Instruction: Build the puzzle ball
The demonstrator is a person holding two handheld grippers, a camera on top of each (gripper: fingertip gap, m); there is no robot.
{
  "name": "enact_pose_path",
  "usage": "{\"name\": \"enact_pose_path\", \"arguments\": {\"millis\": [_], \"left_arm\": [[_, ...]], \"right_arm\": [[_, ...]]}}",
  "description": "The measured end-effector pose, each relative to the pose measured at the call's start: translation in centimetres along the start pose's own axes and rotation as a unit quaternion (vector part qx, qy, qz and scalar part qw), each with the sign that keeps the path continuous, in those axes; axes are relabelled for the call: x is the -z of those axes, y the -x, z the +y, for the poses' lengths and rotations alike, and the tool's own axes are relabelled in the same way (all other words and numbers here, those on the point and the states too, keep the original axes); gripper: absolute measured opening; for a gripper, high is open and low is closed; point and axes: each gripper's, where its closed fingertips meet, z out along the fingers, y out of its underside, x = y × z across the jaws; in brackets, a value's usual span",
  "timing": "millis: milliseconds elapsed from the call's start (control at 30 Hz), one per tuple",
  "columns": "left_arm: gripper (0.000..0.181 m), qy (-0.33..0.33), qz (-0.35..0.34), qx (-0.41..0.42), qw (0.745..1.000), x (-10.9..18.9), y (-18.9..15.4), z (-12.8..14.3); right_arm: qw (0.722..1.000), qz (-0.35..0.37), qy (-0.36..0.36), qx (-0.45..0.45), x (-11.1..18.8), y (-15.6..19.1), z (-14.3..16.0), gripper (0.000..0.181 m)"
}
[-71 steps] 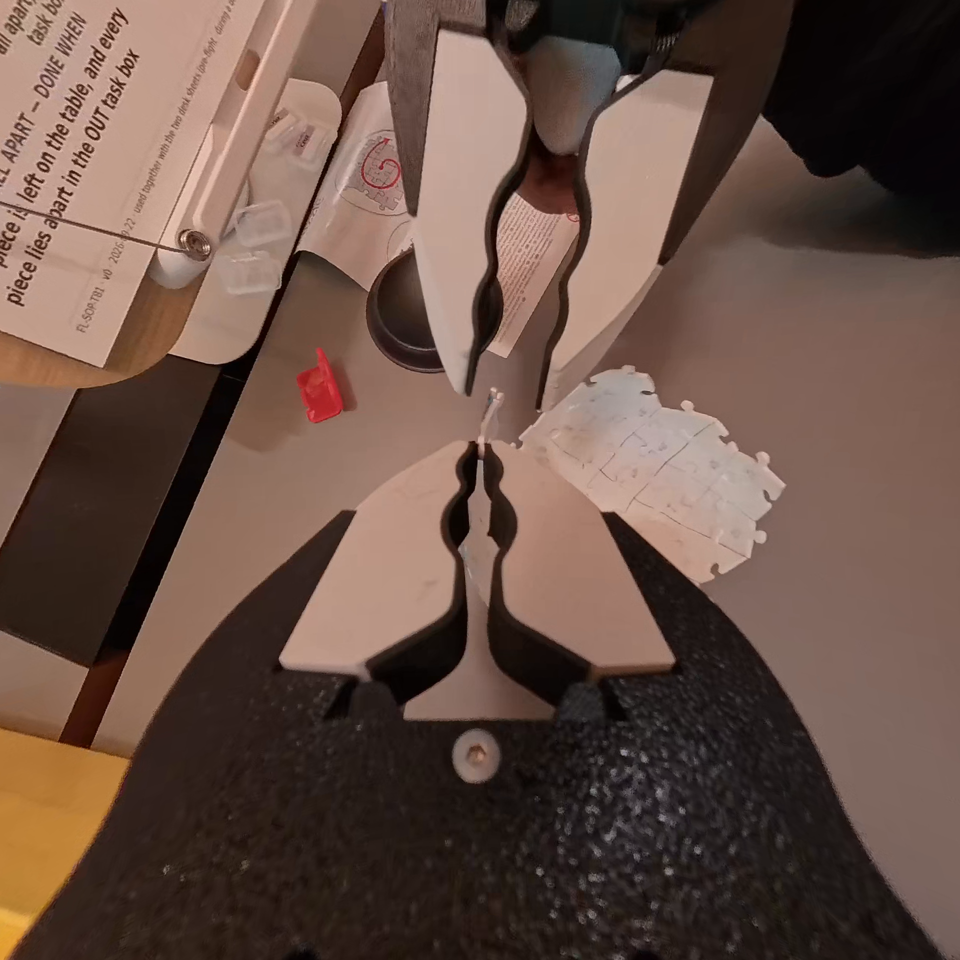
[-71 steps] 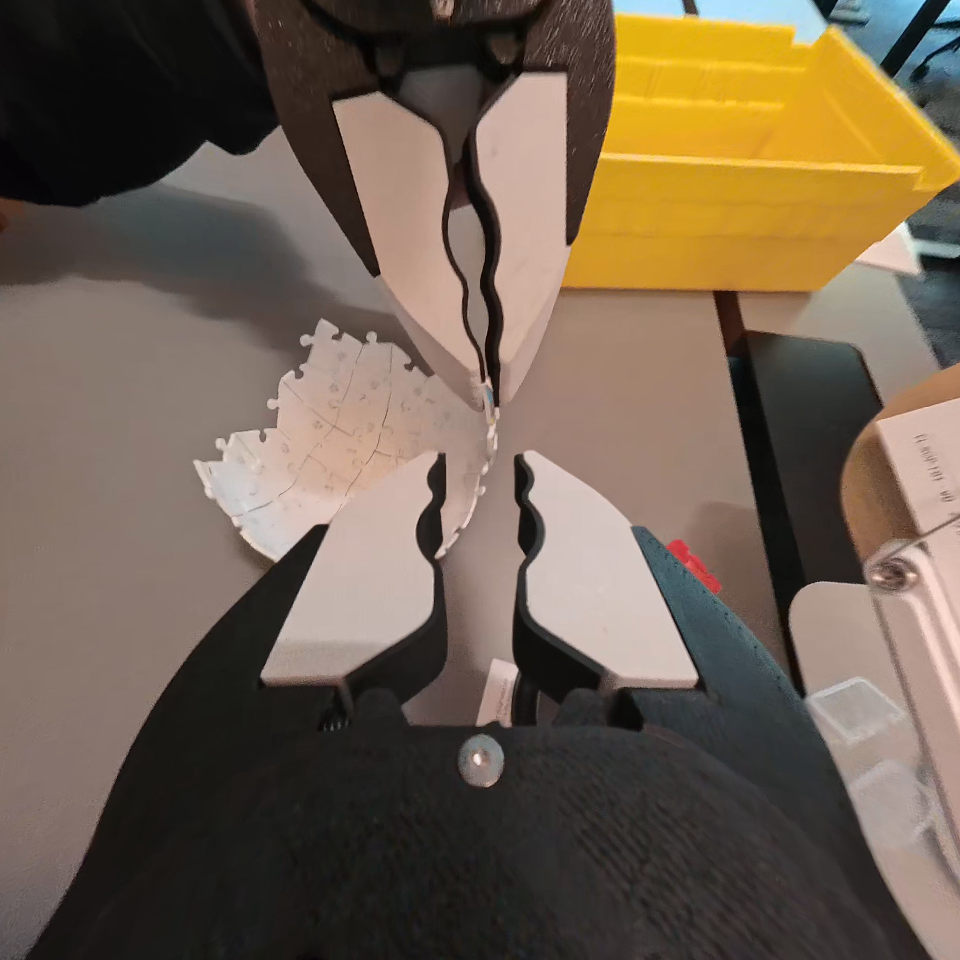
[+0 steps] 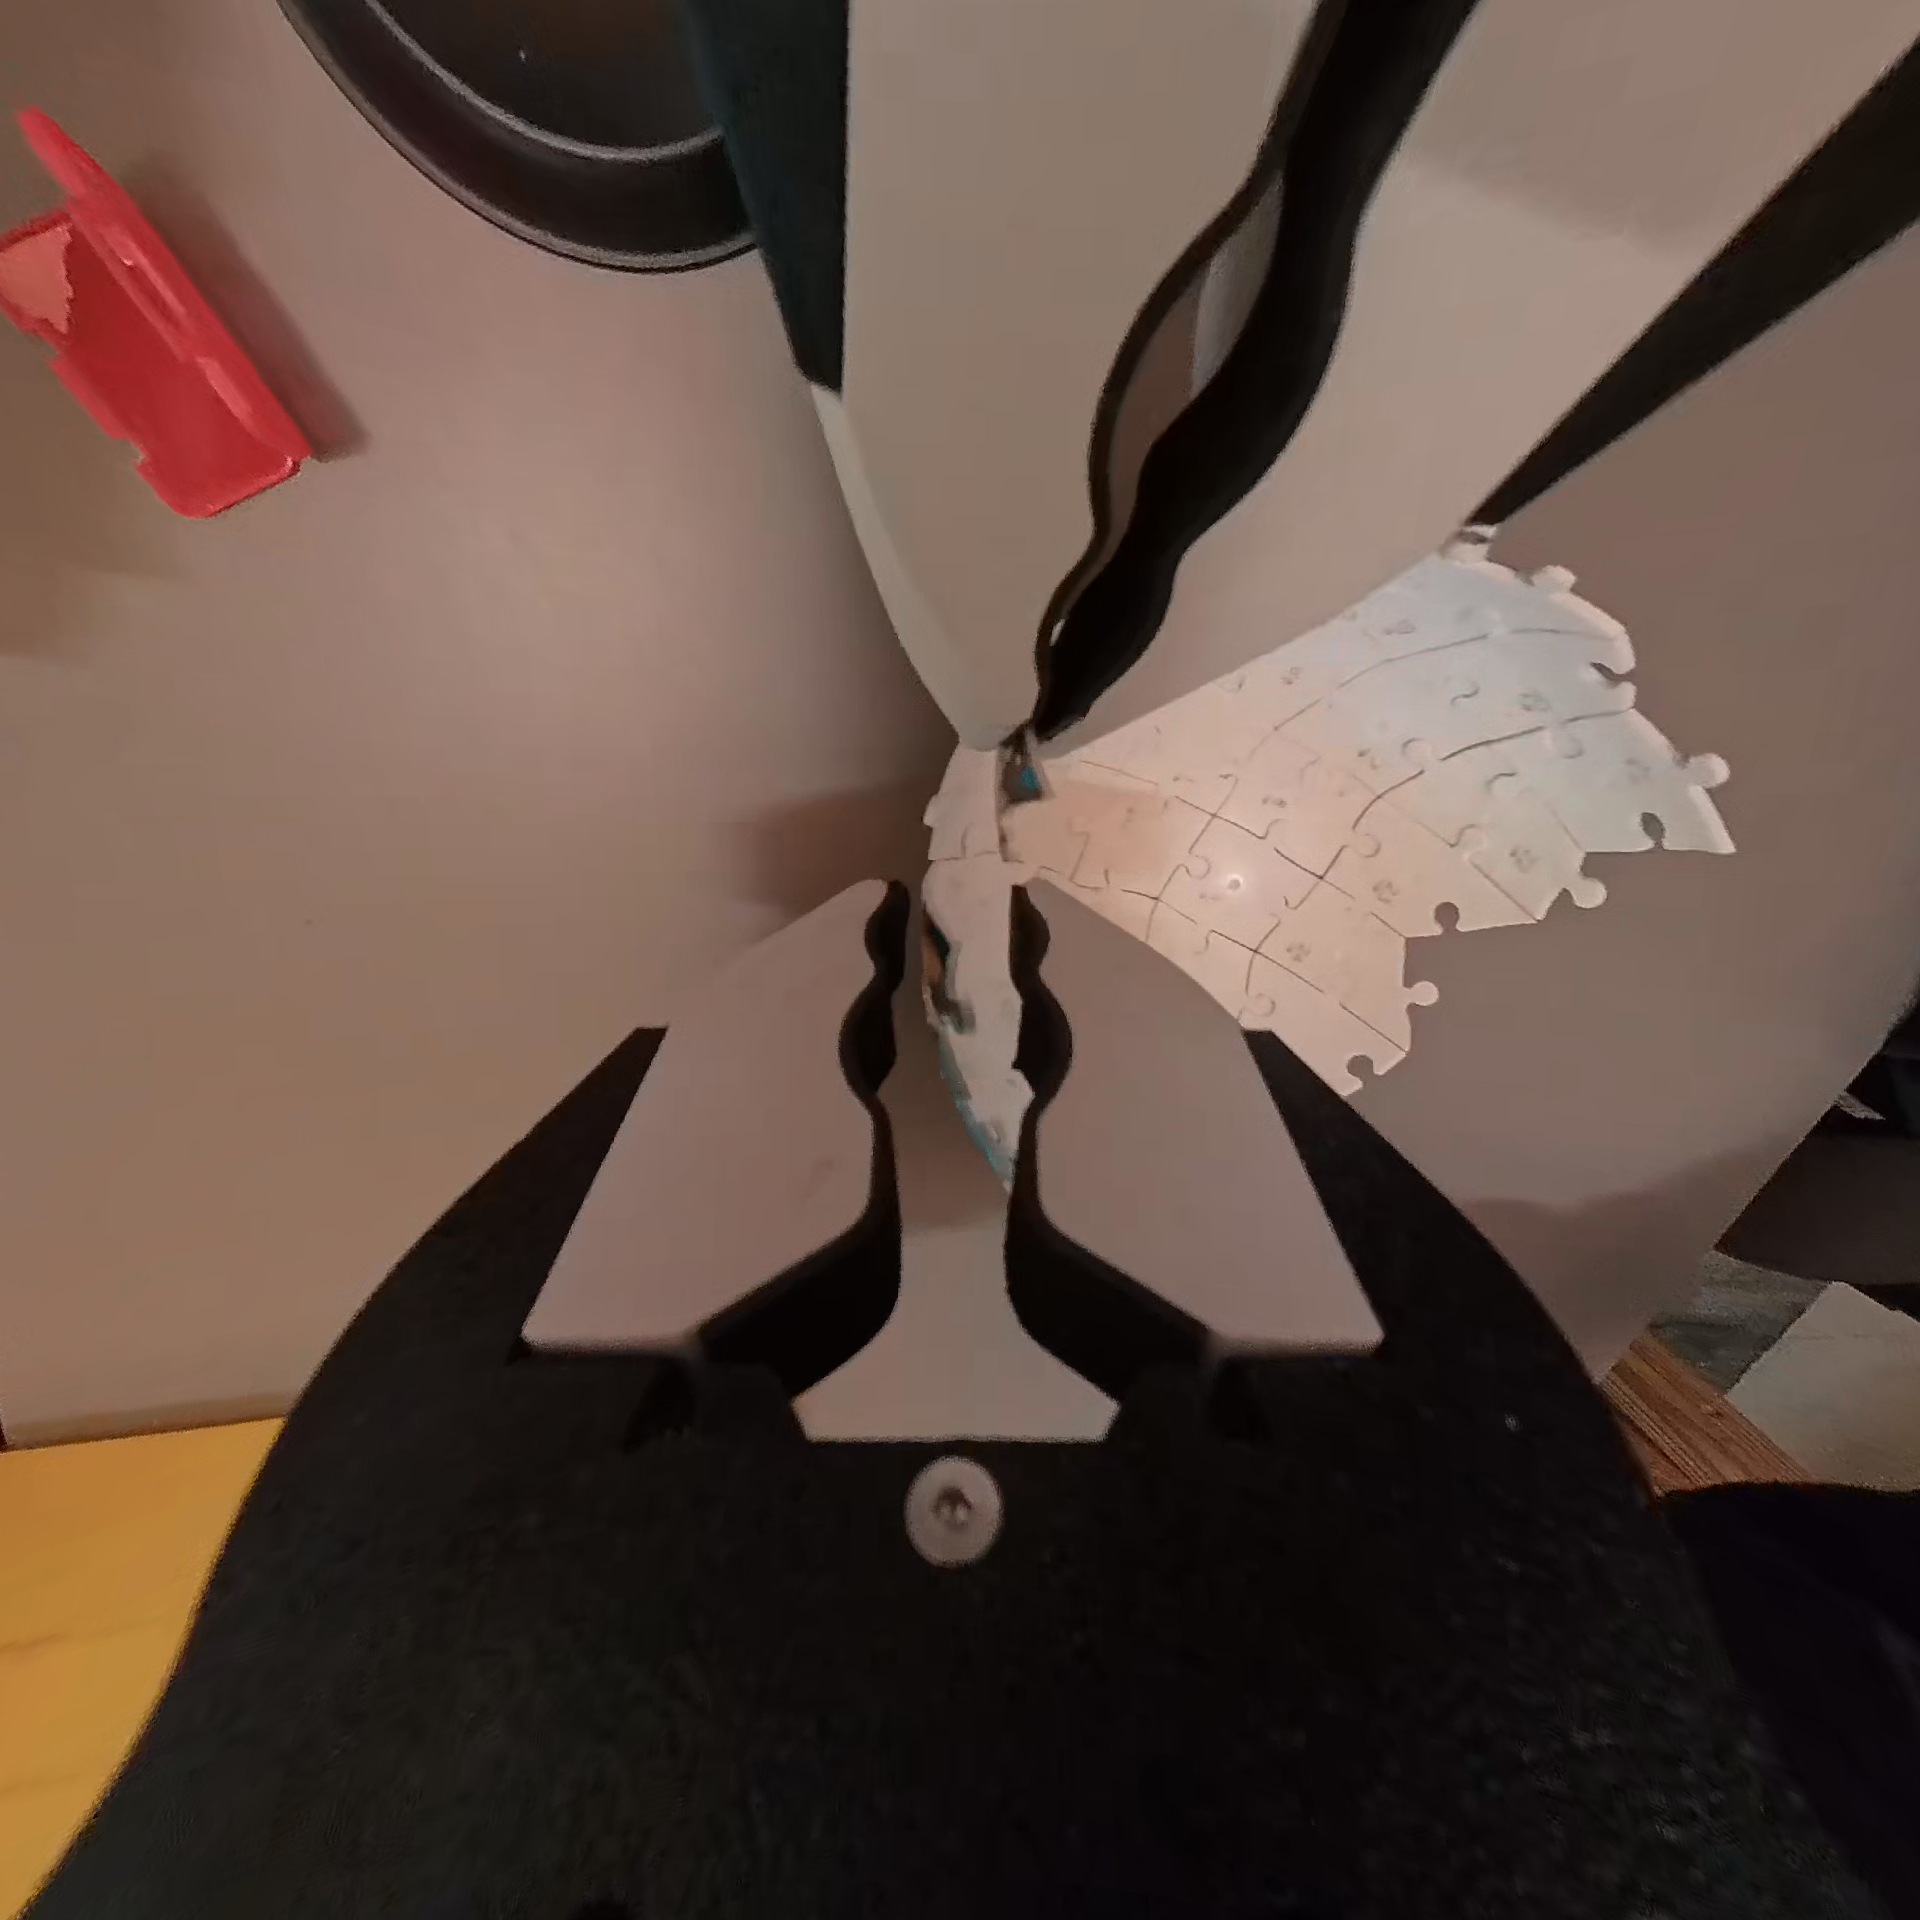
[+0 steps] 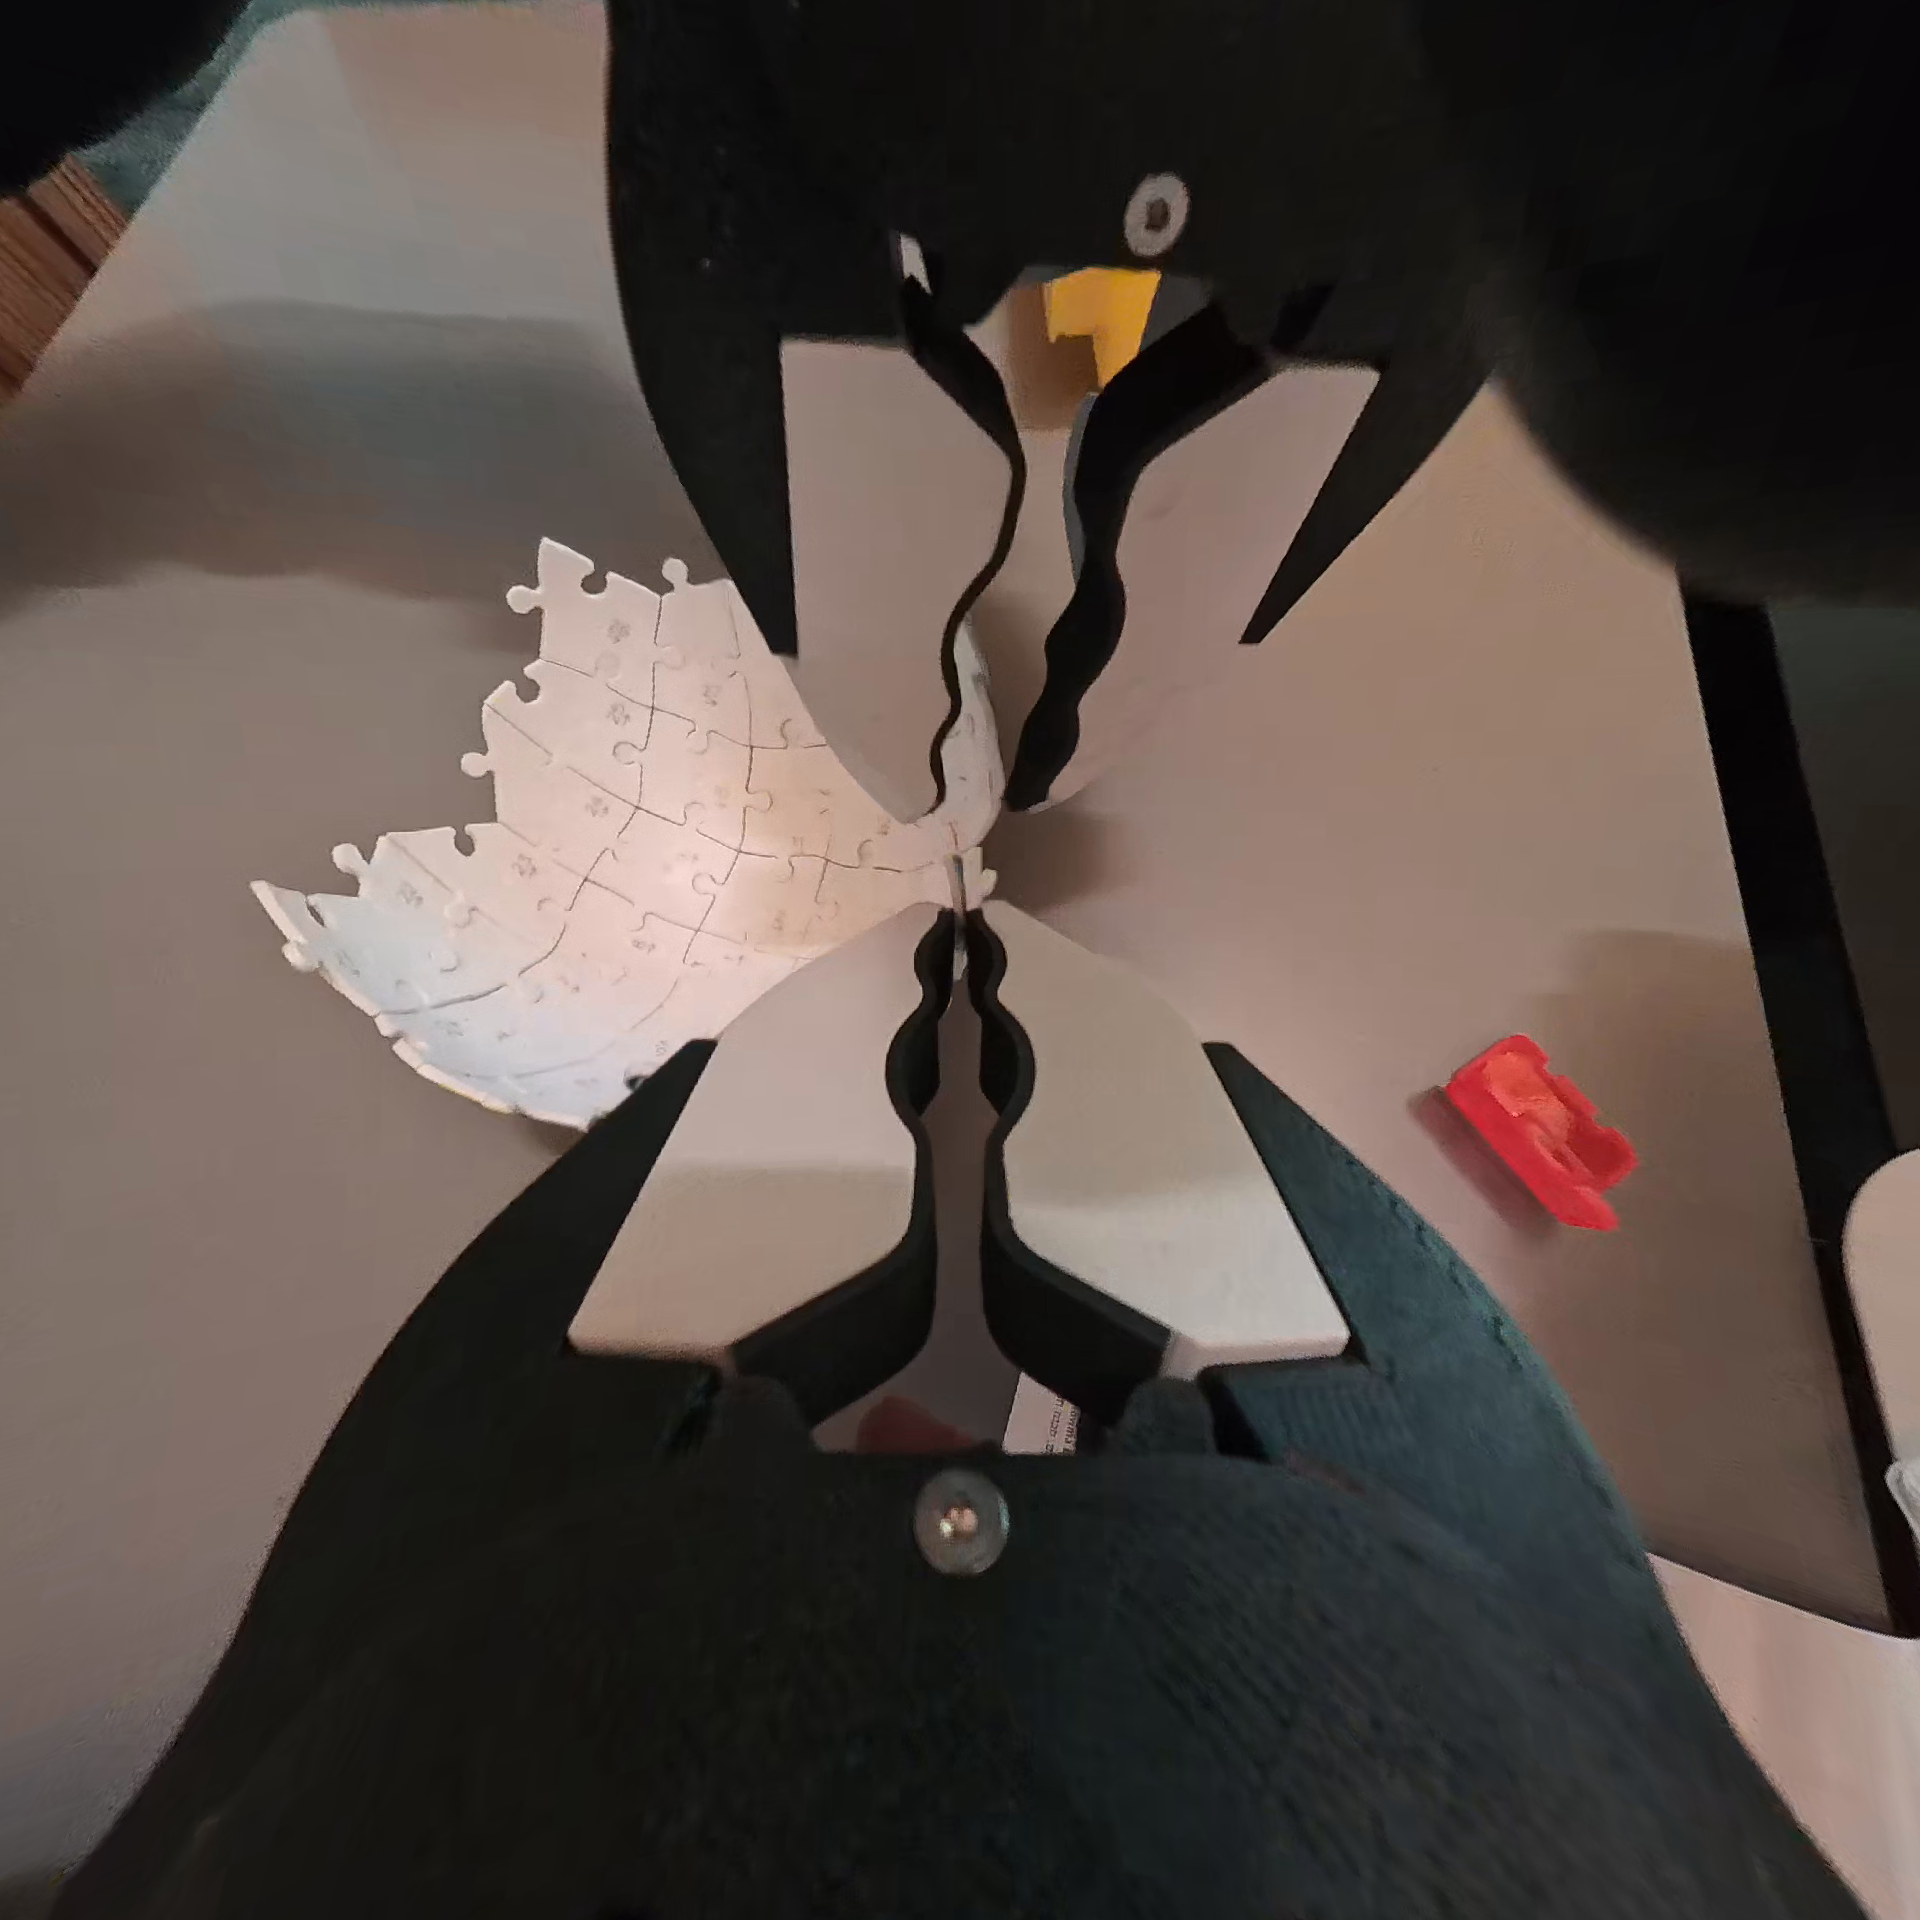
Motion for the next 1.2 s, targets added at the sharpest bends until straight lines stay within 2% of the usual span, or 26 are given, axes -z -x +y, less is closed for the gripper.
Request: {"name": "enact_pose_path", "arguments": {"millis": [33, 200, 567, 1033, 1200], "left_arm": [[0.018, -0.004, 0.0, -0.001, 1.0, 0.1, 0.0, 0.0], [0.017, -0.018, -0.012, 0.003, 1.0, 1.1, 0.1, 0.4], [0.007, -0.011, -0.005, -0.005, 1.0, 0.4, 0.3, 0.5], [0.012, -0.087, 0.005, -0.031, 0.996, 0.2, 0.1, -0.5], [0.011, -0.09, 0.006, -0.032, 0.995, 0.2, 0.1, -0.6]], "right_arm": [[1.0, 0.0, 0.001, -0.003, -0.1, -0.1, 0.0, 0.002], [1.0, -0.001, 0.003, -0.007, -0.2, -0.4, 0.0, 0.002], [1.0, 0.002, 0.009, 0.016, -0.5, -0.9, -0.2, 0.002], [1.0, -0.002, -0.003, 0.01, -1.1, -1.0, 0.0, 0.002], [1.0, -0.001, 0.001, 0.008, -1.1, -0.9, 0.0, 0.003]]}}
